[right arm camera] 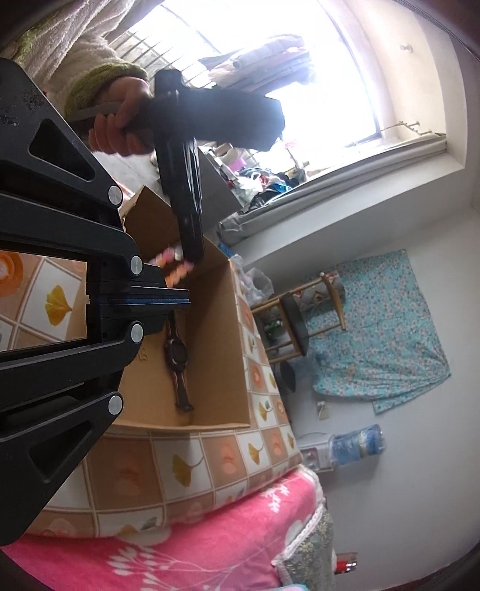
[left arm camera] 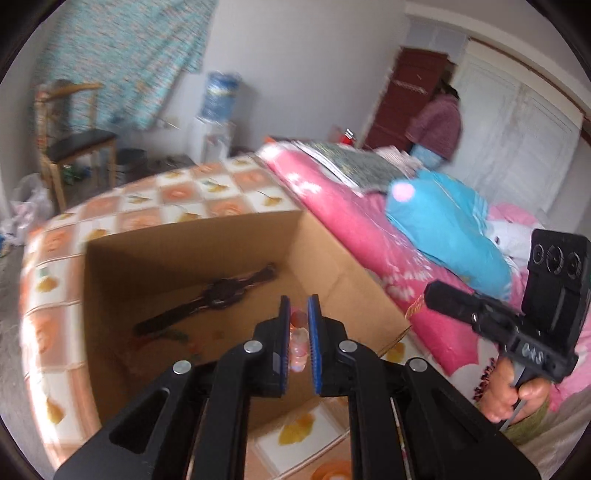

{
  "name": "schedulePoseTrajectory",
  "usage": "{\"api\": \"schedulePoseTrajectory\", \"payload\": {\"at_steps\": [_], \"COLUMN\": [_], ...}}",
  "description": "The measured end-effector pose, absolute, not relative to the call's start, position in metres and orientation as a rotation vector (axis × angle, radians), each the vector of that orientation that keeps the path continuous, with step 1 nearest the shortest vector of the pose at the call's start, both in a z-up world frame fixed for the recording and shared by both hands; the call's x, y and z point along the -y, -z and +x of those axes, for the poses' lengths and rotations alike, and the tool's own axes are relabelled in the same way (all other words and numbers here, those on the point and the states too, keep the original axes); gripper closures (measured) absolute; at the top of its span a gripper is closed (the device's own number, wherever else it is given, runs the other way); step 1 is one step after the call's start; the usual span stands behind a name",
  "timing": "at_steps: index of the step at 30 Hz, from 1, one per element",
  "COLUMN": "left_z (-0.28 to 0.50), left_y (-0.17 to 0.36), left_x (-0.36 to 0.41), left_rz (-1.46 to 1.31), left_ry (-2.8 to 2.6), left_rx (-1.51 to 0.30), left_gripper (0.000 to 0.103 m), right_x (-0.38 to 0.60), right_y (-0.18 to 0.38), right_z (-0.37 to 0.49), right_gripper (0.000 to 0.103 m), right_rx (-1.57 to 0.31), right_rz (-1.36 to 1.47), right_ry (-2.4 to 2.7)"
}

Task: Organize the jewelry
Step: 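Carry the pink bracelet and gold charm up over the box, then open both tools to drop the bracelet and charm into the box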

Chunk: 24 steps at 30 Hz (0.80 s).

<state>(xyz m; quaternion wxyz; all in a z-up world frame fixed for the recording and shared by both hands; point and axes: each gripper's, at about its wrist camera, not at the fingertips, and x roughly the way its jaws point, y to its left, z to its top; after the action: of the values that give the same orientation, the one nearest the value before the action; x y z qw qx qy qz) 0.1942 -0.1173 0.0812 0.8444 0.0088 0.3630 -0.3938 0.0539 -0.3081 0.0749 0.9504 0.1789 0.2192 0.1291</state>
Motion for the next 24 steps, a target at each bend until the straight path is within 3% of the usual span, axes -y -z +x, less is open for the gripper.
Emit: {"api": "schedulePoseTrajectory", "payload": {"at_steps": [5,13,15,16,18,24], "left_z": [0.246,0.325,0.332,0.336,0.339,0.329], "left_y": [-0.061,0.018,0.031,0.037,0.04,0.009], "left_x": [0.174,0.246,0.251,0.252,0.25,0.23], "left_rz": [0.012,0.013,0.073,0.11,0.128,0.113], "left_ry": [0.946,0.968,0.929,0.891,0.853,0.824], "left_rx": [-0.943,-1.387,-1.416,-1.424,-1.411,-1.273], "left_gripper": [0.094,0.094,0.091,0.079,0.07,0.06], "right_x": [0.321,0.343,0.347,0.348,0.35,0.347], "right_y": [-0.074,-0.065,-0.064,-0.063,-0.062,-0.062], "right_z": [0.047,0.044,0.044,0.044,0.043,0.053], "right_gripper": [0.103,0.103,0.103,0.103,0.103,0.103], "right_rx": [-0.429,-0.436,-0.44,-0.442,-0.446,-0.475], "right_rz": [0.369,0.382,0.388,0.389,0.386,0.374], "right_ry": [-0.238,-0.195,-0.187,-0.18,-0.174,-0.177]}}
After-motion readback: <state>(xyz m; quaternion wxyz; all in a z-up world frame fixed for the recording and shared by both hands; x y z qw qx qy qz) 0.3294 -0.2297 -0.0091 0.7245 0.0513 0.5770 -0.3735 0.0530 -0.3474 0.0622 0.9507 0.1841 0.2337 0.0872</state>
